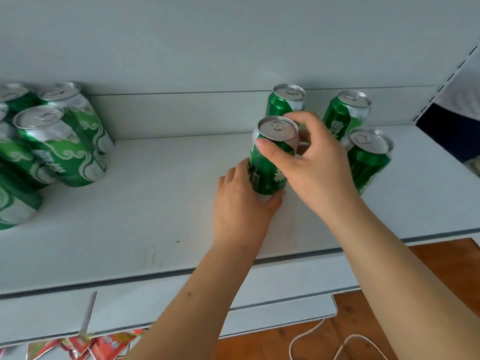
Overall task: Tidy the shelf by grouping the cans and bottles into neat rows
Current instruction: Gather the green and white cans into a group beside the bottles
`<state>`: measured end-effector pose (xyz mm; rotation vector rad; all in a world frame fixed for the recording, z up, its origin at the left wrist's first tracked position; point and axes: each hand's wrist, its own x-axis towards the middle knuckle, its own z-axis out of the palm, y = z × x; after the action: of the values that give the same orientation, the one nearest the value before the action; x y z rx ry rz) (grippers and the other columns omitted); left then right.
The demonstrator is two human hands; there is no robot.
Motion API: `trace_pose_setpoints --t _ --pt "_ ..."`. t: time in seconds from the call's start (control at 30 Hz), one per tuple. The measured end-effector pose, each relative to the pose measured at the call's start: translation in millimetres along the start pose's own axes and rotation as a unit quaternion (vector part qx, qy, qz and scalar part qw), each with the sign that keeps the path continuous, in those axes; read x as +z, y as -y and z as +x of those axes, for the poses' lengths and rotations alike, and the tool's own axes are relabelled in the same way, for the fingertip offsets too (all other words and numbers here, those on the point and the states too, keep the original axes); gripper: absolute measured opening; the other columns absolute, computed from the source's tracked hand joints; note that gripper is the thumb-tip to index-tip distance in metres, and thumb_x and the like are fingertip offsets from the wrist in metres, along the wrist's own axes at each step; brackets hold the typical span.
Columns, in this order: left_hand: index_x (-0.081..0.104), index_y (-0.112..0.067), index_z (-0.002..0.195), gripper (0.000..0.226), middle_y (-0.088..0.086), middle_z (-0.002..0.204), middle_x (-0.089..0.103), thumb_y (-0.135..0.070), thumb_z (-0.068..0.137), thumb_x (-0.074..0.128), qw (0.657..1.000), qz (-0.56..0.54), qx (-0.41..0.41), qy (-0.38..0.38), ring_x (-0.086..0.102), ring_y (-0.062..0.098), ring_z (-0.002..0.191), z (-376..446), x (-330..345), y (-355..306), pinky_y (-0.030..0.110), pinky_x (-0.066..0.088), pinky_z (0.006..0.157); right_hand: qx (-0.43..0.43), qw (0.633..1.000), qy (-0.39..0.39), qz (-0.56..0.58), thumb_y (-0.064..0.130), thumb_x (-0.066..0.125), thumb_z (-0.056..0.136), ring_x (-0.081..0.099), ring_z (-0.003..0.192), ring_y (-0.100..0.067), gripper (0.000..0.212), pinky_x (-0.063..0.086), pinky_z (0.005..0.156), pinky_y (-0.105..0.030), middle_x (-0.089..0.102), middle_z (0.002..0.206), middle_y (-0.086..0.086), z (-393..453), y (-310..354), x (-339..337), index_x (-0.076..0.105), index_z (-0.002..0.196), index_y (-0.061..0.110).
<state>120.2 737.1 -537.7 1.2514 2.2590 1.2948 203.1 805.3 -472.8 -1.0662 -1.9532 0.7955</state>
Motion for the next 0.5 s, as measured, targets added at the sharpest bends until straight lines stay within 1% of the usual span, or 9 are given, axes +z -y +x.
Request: trace_pose_setpoints --t 0.07,0.17,0.23,0.3,0.37,0.43,0.47,0.5 --pt "0.055 -0.021 0.125 0.056 -0.004 0.111 0.059 -0.038 0.075 0.077 1.000 -0.013 -0.011 -0.011 0.052 0.018 0.104 1.9 -2.7 -3.5 0.028 0.043 0.083 0.008 1.000 -0.013 0.000 0.058 0.075 0.072 0.061 0.086 0.003 0.054 0.049 0.076 -0.016 0.065 0.092 0.017 2.7 3.1 -1.0 0.057 0.112 0.026" --pt "0.055 -0.021 0.122 0.059 -0.006 0.112 0.059 -0.034 0.072 0.083 0.997 -0.061 -0.017 -0.049 0.060 0.012 0.098 -2.8 -18.6 -1.5 0.022 0.047 0.079 0.038 0.999 -0.008 0.037 0.064 0.073 0.070 0.063 0.086 0.000 0.058 0.055 0.079 -0.028 0.063 0.090 0.015 -0.4 13.3 3.4 0.056 0.109 0.025" --pt "0.055 -0.023 0.119 0.058 -0.010 0.111 0.062 -0.034 0.070 0.086 0.993 -0.091 -0.013 -0.074 0.064 0.008 0.096 -10.0 -36.9 5.7 0.026 0.053 0.080 0.033 0.997 0.017 0.071 0.066 0.072 0.070 0.065 0.089 -0.002 0.056 0.057 0.079 -0.035 0.066 0.094 0.015 -5.4 23.6 8.6 0.057 0.109 0.028" --pt "0.056 -0.025 0.118 0.057 -0.011 0.109 0.066 -0.033 0.070 0.086 0.989 -0.119 -0.014 -0.089 0.066 0.007 0.096 -15.9 -59.5 16.3 0.031 0.055 0.082 -0.003 0.993 0.082 0.079 0.061 0.072 0.073 0.064 0.096 0.000 0.052 0.055 0.084 -0.032 0.067 0.103 0.016 -11.4 33.9 18.4 0.058 0.112 0.031" --pt "0.058 -0.027 0.120 0.055 -0.010 0.109 0.067 -0.032 0.072 0.084 0.988 -0.127 -0.013 -0.087 0.067 0.008 0.096 -18.2 -81.8 31.3 0.034 0.056 0.084 -0.037 0.985 0.149 0.074 0.053 0.074 0.076 0.061 0.104 0.000 0.052 0.053 0.091 -0.031 0.064 0.112 0.019 -18.3 43.7 33.5 0.055 0.120 0.033" --pt "0.058 -0.027 0.123 0.055 -0.011 0.109 0.068 -0.033 0.074 0.082 0.992 -0.098 -0.015 -0.078 0.067 0.007 0.097 -23.9 -108.5 49.3 0.034 0.056 0.085 -0.055 0.979 0.177 0.084 0.046 0.077 0.074 0.062 0.107 -0.003 0.056 0.054 0.092 -0.034 0.065 0.114 0.018 -27.3 56.0 54.8 0.054 0.123 0.030" --pt "0.058 -0.027 0.125 0.056 -0.011 0.111 0.068 -0.034 0.075 0.082 0.995 -0.068 -0.014 -0.072 0.066 0.006 0.099 -28.5 -122.8 57.5 0.032 0.055 0.086 -0.067 0.978 0.178 0.082 0.045 0.079 0.072 0.063 0.106 -0.004 0.058 0.054 0.092 -0.035 0.065 0.114 0.017 -32.1 63.0 65.9 0.055 0.122 0.028" --pt "0.057 -0.027 0.128 0.058 -0.012 0.115 0.066 -0.034 0.076 0.081 0.997 -0.029 -0.009 -0.071 0.063 0.005 0.102 -34.3 -137.4 64.7 0.027 0.053 0.089 -0.081 0.978 0.176 0.074 0.046 0.080 0.070 0.063 0.105 -0.003 0.060 0.054 0.091 -0.033 0.066 0.113 0.017 -37.6 70.5 77.4 0.056 0.121 0.027"
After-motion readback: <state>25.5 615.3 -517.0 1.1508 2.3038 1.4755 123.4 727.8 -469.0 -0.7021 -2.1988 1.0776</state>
